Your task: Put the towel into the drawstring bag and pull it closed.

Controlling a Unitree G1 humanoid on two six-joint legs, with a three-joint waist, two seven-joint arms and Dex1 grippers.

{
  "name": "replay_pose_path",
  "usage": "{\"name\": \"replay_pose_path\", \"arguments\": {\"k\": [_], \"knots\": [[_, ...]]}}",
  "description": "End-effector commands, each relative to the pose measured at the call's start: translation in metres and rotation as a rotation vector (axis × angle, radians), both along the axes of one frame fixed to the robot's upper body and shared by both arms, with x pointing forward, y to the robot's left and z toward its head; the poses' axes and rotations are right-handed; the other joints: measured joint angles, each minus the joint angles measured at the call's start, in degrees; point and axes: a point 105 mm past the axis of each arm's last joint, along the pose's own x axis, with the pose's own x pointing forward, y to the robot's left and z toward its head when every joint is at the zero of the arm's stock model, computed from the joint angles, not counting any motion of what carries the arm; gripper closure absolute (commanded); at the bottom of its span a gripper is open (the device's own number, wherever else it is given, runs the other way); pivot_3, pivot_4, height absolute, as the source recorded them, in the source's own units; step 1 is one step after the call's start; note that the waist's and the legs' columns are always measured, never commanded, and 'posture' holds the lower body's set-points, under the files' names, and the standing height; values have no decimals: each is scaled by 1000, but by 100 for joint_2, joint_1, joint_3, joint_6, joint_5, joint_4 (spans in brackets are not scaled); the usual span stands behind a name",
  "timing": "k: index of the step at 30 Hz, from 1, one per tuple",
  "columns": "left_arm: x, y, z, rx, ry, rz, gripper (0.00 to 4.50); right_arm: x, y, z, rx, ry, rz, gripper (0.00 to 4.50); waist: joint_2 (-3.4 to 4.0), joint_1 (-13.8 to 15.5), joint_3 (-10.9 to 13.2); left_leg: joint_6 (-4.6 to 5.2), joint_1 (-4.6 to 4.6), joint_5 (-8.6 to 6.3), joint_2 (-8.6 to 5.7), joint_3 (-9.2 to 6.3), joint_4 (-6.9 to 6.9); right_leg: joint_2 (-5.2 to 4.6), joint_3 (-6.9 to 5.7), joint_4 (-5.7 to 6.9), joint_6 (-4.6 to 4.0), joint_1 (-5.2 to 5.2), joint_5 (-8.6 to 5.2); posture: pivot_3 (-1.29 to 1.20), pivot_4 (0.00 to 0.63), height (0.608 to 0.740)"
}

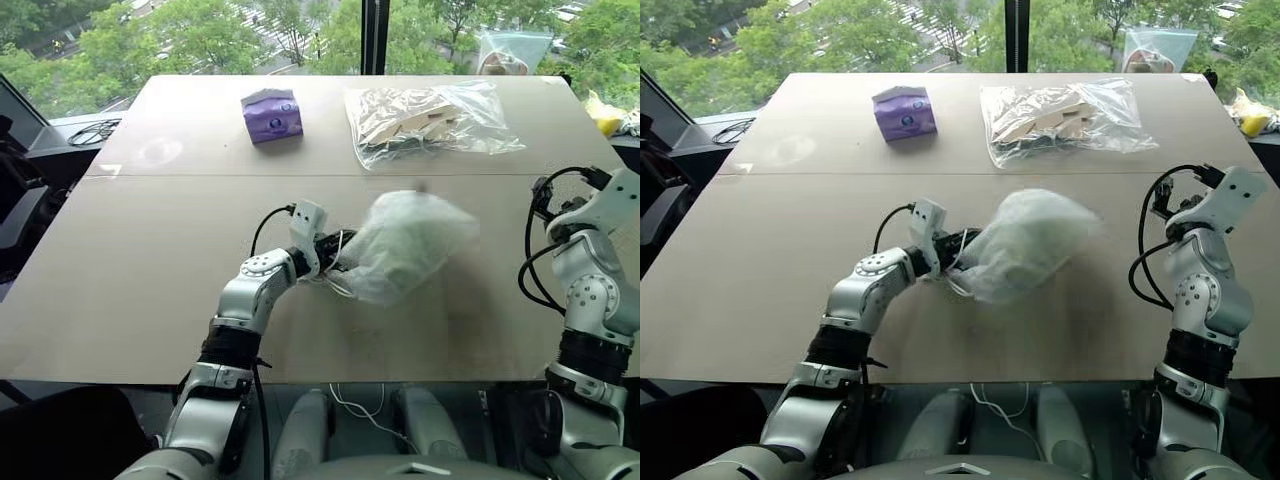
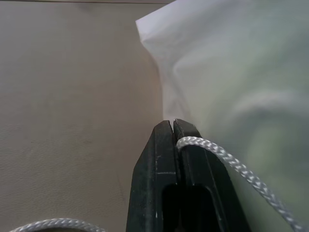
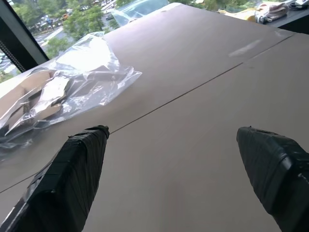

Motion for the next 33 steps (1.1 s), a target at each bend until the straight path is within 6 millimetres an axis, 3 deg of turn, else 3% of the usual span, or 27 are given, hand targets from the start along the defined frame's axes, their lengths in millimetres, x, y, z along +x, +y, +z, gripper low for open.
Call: {"name": "replay_pose_path", "arguments": {"k": [1, 3, 8, 11, 18, 21, 25, 28, 31, 33], "knots": [[4, 9, 38, -130, -79, 21, 4238, -3, 12, 22, -53, -65, 115, 7, 0, 2, 0, 0, 0, 0, 0, -1, 2, 1, -1, 0, 0, 1, 0, 0, 150, 740], [5, 16, 50, -165, -99, 22, 3731, -3, 17, 24, -80, -61, 168, 0, 0, -5, 0, 0, 0, 0, 1, 0, 8, 2, 0, 2, 1, 2, 0, 0, 150, 740], [7, 40, 73, -206, -116, 13, 1491, -4, 22, 26, -102, -58, 222, 0, -1, -8, 0, 0, -1, 0, 3, -2, 6, 5, -2, 2, 1, 1, 0, 0, 150, 740], [0, 59, 78, -131, -105, -52, 1491, -5, 25, 27, -122, -58, 260, 0, -1, -19, 1, 0, -2, 0, 3, -1, 5, 4, 0, 0, 1, 1, 0, 0, 150, 740], [-24, 140, 59, 417, -57, -159, 1491, -13, 18, 22, -183, -2, 315, 0, 1, -10, 7, 0, 1, 0, 5, 2, -13, 7, 1, -11, -2, -3, -2, 0, 150, 740], [-34, 158, 53, 551, -29, -223, 1491, -13, 17, 22, -186, 3, 319, 0, 2, 2, 7, 0, 0, 0, 5, 7, -17, 4, 5, -19, -3, -3, -3, 0, 150, 740], [-34, 168, 55, 620, -38, -267, 1491, -9, 25, 21, -189, 3, 343, 0, 1, 20, 8, 0, -3, 0, 6, 4, -18, 3, 0, -21, -3, -3, -4, 0, 150, 740], [-3, 171, 77, 612, -186, -116, 1491, -7, 33, 22, -210, 0, 365, 0, -8, 36, 13, 0, -4, 0, 6, 2, -16, 3, -4, -18, -1, -4, -4, 0, 150, 740], [17, 140, 133, 252, -352, -53, 1491, -8, 41, 18, -219, 4, 385, 0, -10, 49, 15, 0, -9, 0, 6, -2, -10, 2, -8, -17, 1, -2, -2, 0, 150, 740], [16, 127, 141, 171, -379, -85, 1491, -10, 58, 20, -232, -19, 467, 0, -15, 36, 17, 0, -29, -1, 5, -18, 12, 2, -24, -18, 3, -3, -1, 0, 150, 740]]}}
